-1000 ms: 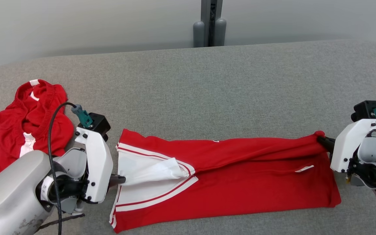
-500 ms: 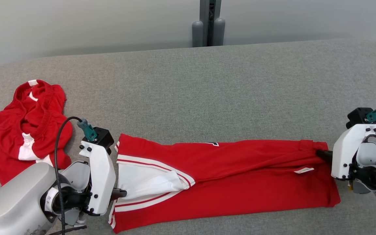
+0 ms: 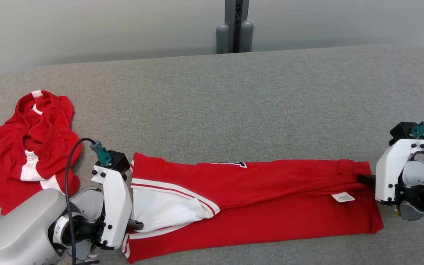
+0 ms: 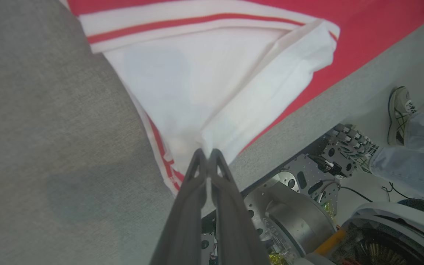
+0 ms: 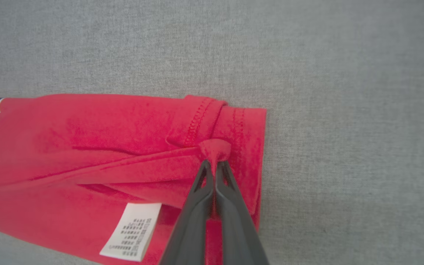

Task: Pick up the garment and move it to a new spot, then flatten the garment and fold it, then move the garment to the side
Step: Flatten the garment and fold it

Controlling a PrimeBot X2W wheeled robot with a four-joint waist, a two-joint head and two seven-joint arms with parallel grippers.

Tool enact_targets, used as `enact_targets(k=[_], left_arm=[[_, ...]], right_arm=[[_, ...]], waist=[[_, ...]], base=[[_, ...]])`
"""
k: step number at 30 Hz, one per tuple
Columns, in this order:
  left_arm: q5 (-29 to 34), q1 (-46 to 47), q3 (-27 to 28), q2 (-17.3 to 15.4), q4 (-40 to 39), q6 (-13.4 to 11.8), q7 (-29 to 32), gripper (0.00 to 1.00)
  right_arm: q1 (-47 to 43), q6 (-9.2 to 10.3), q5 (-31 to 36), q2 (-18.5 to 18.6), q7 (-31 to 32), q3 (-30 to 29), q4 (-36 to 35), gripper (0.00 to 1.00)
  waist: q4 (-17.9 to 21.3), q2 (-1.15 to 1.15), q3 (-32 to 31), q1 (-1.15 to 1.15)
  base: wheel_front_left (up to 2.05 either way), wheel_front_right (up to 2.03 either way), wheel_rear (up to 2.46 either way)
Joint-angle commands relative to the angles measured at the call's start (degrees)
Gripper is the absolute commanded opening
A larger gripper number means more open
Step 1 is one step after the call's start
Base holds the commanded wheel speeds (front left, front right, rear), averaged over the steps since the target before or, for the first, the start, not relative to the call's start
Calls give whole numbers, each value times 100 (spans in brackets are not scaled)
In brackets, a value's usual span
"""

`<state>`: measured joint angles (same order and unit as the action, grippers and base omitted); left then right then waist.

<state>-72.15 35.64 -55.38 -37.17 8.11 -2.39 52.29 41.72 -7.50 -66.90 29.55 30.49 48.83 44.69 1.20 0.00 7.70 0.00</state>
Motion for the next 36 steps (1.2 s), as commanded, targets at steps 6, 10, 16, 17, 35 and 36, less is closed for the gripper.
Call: enact_targets(k=[6, 10, 16, 17, 35, 36], left_arm=[[-23, -61, 22, -12, 71, -52, -51, 100], [-67, -33, 67, -33, 39, -50, -68, 100], [-122, -44, 254, -129, -49, -77, -266, 100], [-131, -41, 300, -140, -68, -84, -319, 100], [481, -536, 1126, -353, -532, -460, -2509, 100], [584, -615, 1152, -314, -557, -518, -2716, 100]], right_arm=[[-50, 0, 153, -7, -63, -90, 119, 100], [-91, 0, 197, 51, -143, -188, 86, 100], [-227, 0, 207, 244, -257, -401, -179, 100], [-263, 0, 226, 300, -288, -463, -234, 100], [-1235, 0, 818, 399, -1842, -2131, -1065, 100], [-1299, 0, 864, 332, -1938, -2257, -1043, 100]], waist=[[16, 0, -11, 0], [12, 0, -71, 0], [4, 0, -181, 0], [2, 0, -194, 0], [-22, 0, -197, 0], [-32, 0, -196, 0]], base=[[0, 0, 0], [0, 0, 0], [0, 0, 0], [0, 0, 0], [0, 0, 0], [0, 0, 0]])
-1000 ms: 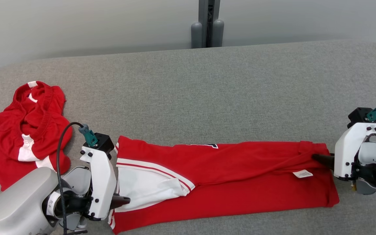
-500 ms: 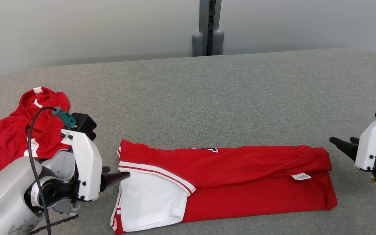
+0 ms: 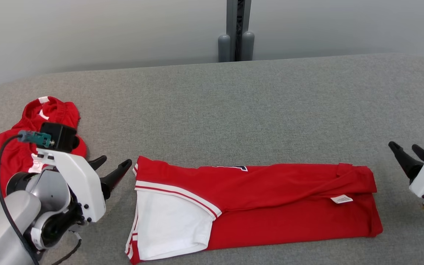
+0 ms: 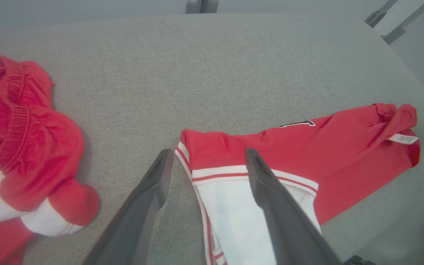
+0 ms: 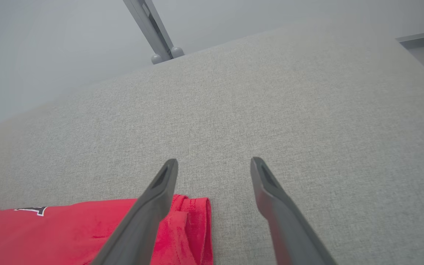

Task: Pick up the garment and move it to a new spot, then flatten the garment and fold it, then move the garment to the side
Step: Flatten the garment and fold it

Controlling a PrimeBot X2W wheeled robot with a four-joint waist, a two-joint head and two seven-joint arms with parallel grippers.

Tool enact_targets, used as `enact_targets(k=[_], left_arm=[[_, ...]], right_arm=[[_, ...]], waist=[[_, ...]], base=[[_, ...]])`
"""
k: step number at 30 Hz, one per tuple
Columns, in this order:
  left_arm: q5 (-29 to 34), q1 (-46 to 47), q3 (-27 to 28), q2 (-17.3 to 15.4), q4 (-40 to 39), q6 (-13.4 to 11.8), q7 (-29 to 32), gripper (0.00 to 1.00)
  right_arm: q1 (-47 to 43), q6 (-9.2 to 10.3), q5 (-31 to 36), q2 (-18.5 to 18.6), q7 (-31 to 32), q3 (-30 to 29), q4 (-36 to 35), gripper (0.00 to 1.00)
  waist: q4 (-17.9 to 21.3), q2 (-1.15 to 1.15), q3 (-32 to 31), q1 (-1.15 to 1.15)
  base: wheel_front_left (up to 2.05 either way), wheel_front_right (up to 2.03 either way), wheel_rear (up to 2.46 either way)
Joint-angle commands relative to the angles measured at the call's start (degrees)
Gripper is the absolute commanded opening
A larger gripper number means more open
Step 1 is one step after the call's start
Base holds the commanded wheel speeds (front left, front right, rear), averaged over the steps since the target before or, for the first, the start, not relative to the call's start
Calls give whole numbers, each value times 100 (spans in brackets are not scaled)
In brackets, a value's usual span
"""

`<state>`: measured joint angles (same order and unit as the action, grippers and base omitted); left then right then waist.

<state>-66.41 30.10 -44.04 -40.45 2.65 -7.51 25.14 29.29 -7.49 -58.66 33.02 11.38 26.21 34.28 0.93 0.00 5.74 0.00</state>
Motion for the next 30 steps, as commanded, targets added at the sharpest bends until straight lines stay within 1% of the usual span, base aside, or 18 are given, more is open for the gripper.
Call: enact_targets(k=[1, 2, 6, 10, 12, 13, 16, 20, 22, 30], left_arm=[[81, -146, 27, 62, -33, -76, -182, 100], [250, -305, 102, 115, -97, -237, -624, 100], [496, -705, 169, 337, -284, -583, -1377, 100], [605, -1041, 147, 560, -476, -763, -1846, 100], [605, -1177, 133, 672, -542, -808, -2012, 100], [605, -1177, 133, 672, -542, -808, -2012, 100], [530, -1353, 148, 819, -594, -863, -2175, 100], [478, -1497, 131, 949, -537, -838, -2304, 100], [455, -1574, 130, 1025, -496, -854, -2377, 100], [428, -1609, 90, 1276, -376, -776, -2572, 100]], right_arm=[[-139, -1, 93, -77, -80, -75, 23, 100], [-305, -1, 170, -214, -192, -264, 75, 100], [-604, -1, 325, -530, -353, -601, 94, 100], [-904, -1, 454, -805, -500, -888, 79, 100], [-1053, -1, 512, -962, -544, -1012, 97, 100], [-1053, -1, 512, -962, -544, -1012, 97, 100], [-1193, -1, 579, -1129, -568, -1169, 101, 100], [-1306, -1, 739, -1331, -593, -1323, 181, 100], [-1346, -1, 812, -1366, -570, -1400, 253, 100], [-1404, -1, 1023, -1561, -484, -1685, 465, 100]], waist=[[-15, 0, -1, 0], [-35, 0, -1, 0], [-111, 0, 2, 0], [-207, 0, 16, 0], [-264, 0, 19, 0], [-264, 0, 19, 0], [-324, 0, 29, 0], [-384, 0, 45, 0], [-407, 0, 57, 0], [-481, 0, 143, 0]], base=[[0, 0, 0], [0, 0, 0], [0, 0, 0], [0, 0, 0], [0, 0, 0], [0, 0, 0], [0, 0, 0], [0, 0, 0], [0, 0, 0], [0, 0, 0]])
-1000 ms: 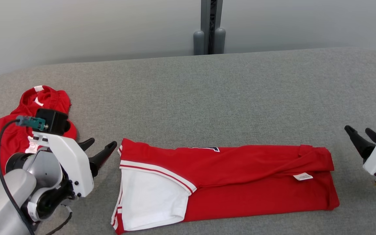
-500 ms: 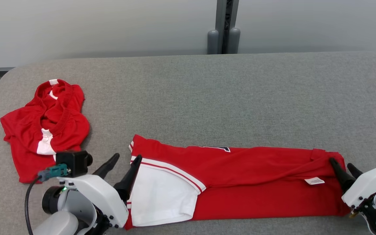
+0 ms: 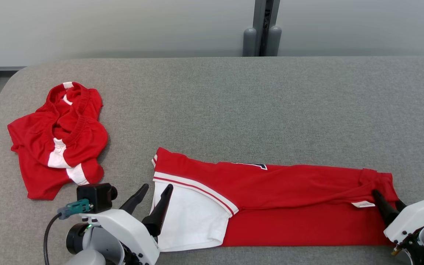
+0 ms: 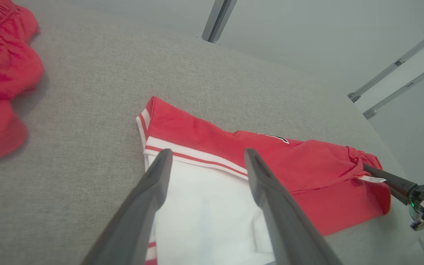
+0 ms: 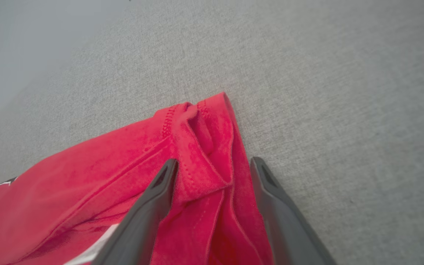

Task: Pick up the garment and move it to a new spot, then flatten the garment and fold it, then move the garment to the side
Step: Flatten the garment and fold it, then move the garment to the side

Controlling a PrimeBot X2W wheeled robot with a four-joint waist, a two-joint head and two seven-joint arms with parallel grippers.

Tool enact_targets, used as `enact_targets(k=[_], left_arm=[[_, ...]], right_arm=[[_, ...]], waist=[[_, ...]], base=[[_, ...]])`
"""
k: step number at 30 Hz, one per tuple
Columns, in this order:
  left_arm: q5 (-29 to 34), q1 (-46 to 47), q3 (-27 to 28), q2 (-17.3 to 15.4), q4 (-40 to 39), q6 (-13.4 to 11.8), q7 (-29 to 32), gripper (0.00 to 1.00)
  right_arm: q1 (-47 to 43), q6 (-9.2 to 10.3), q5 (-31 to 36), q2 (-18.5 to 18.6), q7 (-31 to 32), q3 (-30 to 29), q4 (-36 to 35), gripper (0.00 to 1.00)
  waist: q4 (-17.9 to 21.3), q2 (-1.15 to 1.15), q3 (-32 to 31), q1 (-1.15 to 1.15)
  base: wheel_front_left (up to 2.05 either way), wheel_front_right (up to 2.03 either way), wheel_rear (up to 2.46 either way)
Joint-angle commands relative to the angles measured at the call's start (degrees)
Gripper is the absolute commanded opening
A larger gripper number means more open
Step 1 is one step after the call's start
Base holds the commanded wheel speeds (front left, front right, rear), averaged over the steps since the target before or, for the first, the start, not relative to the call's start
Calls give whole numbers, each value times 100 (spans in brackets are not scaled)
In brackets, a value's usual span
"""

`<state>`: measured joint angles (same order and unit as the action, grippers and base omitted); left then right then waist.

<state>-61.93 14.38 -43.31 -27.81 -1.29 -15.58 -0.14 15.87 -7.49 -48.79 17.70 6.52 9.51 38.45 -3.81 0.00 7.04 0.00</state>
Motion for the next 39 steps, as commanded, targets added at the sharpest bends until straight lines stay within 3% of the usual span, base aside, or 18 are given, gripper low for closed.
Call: enact_targets(k=[1, 11, 16, 17, 18, 19, 30, 39], left_arm=[[-24, -32, 6, 37, 33, 42, -45, 100], [-24, 99, -49, 123, 119, 111, -37, 100], [-42, 84, -28, 104, 86, 83, -31, 100], [-44, 89, -26, 98, 83, 76, -24, 100], [-47, 93, -25, 96, 79, 70, -17, 100], [-50, 96, -25, 94, 74, 68, -15, 100], [-66, 99, -40, 135, 94, 100, -29, 100], [-48, 88, -30, 153, 82, 119, -89, 100]], right_arm=[[-76, -1, 43, -44, 19, -52, 79, 100], [-383, 0, -25, -188, 70, -229, 61, 100], [-482, 0, -23, -216, 449, -140, -119, 100], [-488, 0, -25, -216, 519, -136, -164, 49], [-491, -1, -10, -210, 570, -138, -209, 21], [-477, -1, 10, -200, 606, -147, -244, 0], [-302, 0, 208, -150, 369, -507, -569, 0], [-228, -1, 503, 101, 170, -1071, -856, 0]], waist=[[-15, 0, 26, 0], [-107, 0, 89, 0], [-67, 0, 77, 0], [-57, 0, 73, 0], [-50, 0, 67, 0], [-45, 0, 61, 0], [-50, 0, 43, 0], [-26, 0, -3, 0]], base=[[0, 0, 0], [0, 0, 0], [0, 0, 0], [0, 0, 0], [0, 0, 0], [0, 0, 0], [0, 0, 0], [0, 0, 0]])
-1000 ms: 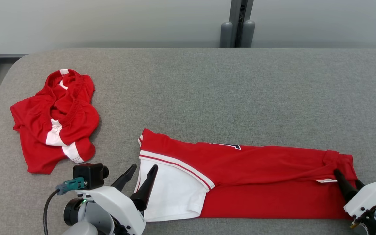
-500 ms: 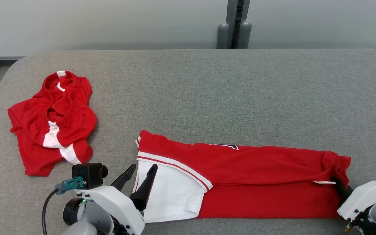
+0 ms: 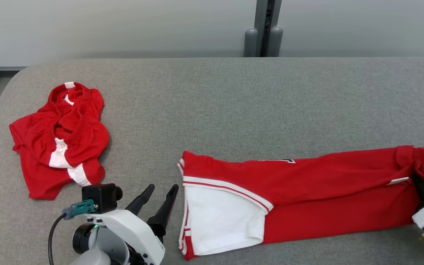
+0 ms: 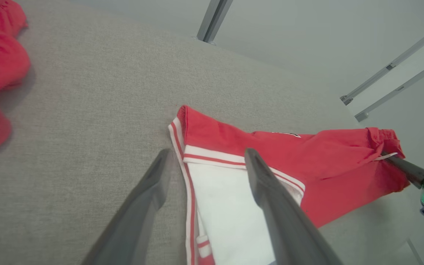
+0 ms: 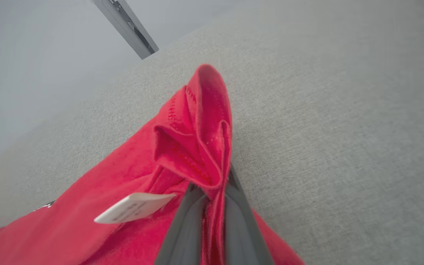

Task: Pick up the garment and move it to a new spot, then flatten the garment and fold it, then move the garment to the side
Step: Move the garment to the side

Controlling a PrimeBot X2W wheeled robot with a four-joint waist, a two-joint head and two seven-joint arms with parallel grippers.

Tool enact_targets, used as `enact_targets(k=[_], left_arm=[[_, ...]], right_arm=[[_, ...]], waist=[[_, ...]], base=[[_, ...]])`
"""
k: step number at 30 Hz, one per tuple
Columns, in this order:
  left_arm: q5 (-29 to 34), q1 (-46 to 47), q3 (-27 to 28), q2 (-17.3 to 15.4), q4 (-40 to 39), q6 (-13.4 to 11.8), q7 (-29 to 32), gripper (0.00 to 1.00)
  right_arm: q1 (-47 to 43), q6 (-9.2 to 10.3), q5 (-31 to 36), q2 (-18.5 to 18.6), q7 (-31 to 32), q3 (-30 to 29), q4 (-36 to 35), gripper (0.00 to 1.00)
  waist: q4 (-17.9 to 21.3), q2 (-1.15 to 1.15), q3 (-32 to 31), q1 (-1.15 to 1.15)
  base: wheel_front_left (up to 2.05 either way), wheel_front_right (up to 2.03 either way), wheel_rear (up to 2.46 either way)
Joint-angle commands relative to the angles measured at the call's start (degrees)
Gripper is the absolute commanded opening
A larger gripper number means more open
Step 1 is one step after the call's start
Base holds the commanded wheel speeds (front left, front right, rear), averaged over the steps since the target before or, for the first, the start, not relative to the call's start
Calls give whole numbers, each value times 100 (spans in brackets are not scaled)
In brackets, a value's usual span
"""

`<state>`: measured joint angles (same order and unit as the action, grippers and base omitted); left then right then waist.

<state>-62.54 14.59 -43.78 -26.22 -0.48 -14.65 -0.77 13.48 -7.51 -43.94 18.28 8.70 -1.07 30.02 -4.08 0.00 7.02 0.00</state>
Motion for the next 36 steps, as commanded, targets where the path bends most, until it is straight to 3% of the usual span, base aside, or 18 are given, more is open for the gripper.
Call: enact_targets(k=[1, 8, 21, 27, 36], left_arm=[[12, 62, 7, 5, 3, 30, -30, 100], [-35, 5, -19, 63, 58, 56, -50, 100], [-74, -20, 18, 45, 165, 90, -86, 100], [-88, -34, -11, 76, 186, 101, -91, 100], [-87, -45, -48, 102, 228, 142, -73, 100]], right_arm=[[7, 2, 64, 53, -35, -58, -76, 0], [-159, 1, 217, -134, 261, -193, -899, 0], [-656, 1, 76, -1020, 1110, 359, -2657, 0], [-598, 1, -370, -1357, 1133, 605, -2438, 0], [-254, 0, -671, -1487, 763, 870, -1692, 0]], waist=[[3, 0, -12, 0], [-24, 0, -95, 0], [-505, 0, -223, 0], [-995, 0, -255, 0], [-1518, 0, -270, 0]], base=[[0, 0, 0], [0, 0, 0], [0, 0, 0], [0, 0, 0], [0, 0, 0]])
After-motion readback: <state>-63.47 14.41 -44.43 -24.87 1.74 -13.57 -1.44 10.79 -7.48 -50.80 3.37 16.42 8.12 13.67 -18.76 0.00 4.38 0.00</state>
